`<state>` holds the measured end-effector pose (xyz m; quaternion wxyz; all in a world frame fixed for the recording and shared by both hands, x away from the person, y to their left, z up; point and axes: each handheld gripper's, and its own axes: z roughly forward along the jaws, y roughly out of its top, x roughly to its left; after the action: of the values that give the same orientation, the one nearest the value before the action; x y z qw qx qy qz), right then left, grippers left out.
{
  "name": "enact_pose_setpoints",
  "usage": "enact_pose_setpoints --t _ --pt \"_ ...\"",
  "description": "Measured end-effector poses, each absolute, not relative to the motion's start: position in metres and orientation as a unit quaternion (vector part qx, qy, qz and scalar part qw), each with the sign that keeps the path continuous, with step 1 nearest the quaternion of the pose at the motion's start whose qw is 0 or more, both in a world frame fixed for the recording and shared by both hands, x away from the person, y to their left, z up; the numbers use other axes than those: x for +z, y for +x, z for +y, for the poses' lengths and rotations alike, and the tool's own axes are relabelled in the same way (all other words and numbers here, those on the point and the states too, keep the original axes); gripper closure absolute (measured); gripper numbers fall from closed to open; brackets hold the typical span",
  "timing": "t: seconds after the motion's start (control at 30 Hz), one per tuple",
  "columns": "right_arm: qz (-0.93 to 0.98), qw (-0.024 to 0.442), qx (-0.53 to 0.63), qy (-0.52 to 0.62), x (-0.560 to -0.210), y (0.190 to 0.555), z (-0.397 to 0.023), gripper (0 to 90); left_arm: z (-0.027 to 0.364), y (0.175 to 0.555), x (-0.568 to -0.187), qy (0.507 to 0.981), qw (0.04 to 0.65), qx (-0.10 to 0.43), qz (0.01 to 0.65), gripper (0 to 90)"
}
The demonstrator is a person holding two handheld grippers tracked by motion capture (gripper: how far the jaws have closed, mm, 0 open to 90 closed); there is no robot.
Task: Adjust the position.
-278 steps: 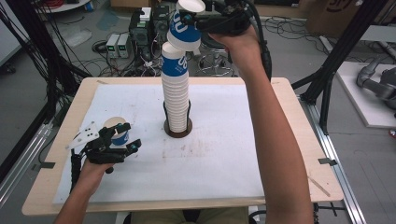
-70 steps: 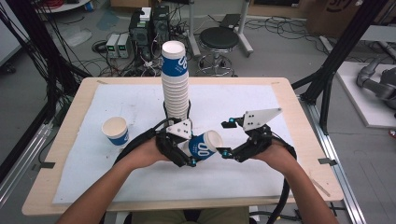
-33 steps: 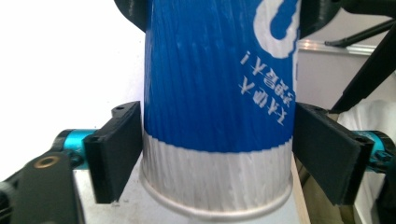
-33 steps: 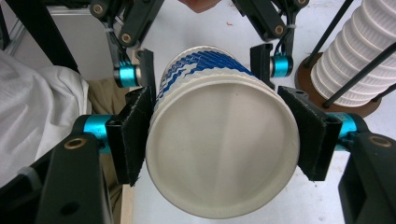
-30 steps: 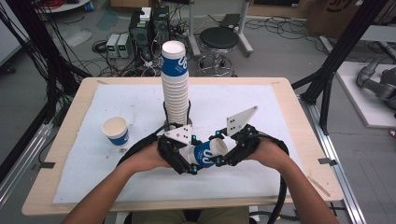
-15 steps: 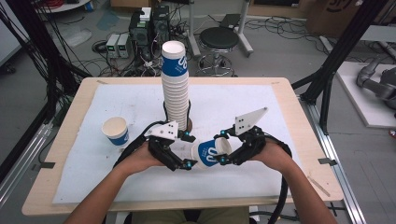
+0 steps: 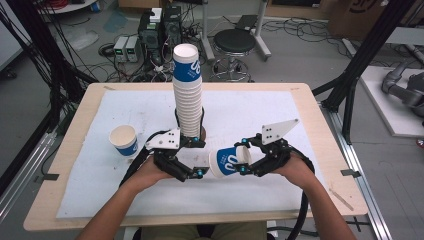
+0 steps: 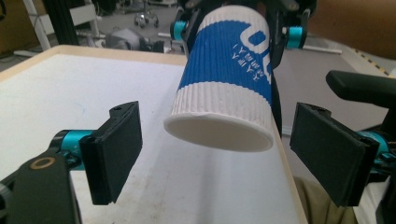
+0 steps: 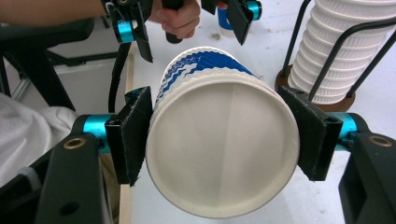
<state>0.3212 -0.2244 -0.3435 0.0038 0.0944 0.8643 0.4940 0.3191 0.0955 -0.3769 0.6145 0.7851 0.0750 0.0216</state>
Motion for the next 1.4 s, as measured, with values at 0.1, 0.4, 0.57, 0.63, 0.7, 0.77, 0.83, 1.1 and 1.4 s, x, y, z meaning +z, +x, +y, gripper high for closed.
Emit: enact_pose_setpoints --t 0.1,0.4,0.57,0.63,0.7,0.77,0.83,1.1,1.4 --pt "0.856 0.004 0.507 0.099 -0.349 0.321 -0.228 30.5 0.097 0.318 -0.379 0.776 0.625 0.022 0.078 17.0" --pt "0.831 -0.002 0.545 0.114 -0.363 0.318 -0.236 30.5 0.096 0.315 -0.385 0.757 0.648 0.016 0.082 16.3" --pt "0.82 -0.01 0.561 0.117 -0.368 0.316 -0.238 30.5 0.093 0.314 -0.387 0.754 0.652 0.014 0.08 16.1" --pt "0.817 -0.01 0.564 0.116 -0.37 0.316 -0.237 30.5 0.091 0.314 -0.387 0.751 0.655 0.014 0.077 16.2" --pt "0.816 -0.015 0.567 0.115 -0.37 0.316 -0.236 30.5 0.09 0.314 -0.388 0.75 0.657 0.014 0.076 16.2" --pt "0.813 -0.017 0.57 0.115 -0.371 0.315 -0.235 30.5 0.088 0.314 -0.388 0.75 0.657 0.016 0.074 16.2" --pt "0.811 -0.02 0.573 0.113 -0.371 0.315 -0.235 30.5 0.087 0.314 -0.388 0.748 0.659 0.017 0.075 16.0" --pt "0.804 -0.029 0.582 0.117 -0.373 0.316 -0.234 30.5 0.082 0.312 -0.388 0.742 0.667 0.016 0.062 15.8" --pt "0.791 -0.045 0.598 0.118 -0.374 0.317 -0.233 30.6 0.078 0.313 -0.39 0.737 0.672 0.02 0.061 14.0"
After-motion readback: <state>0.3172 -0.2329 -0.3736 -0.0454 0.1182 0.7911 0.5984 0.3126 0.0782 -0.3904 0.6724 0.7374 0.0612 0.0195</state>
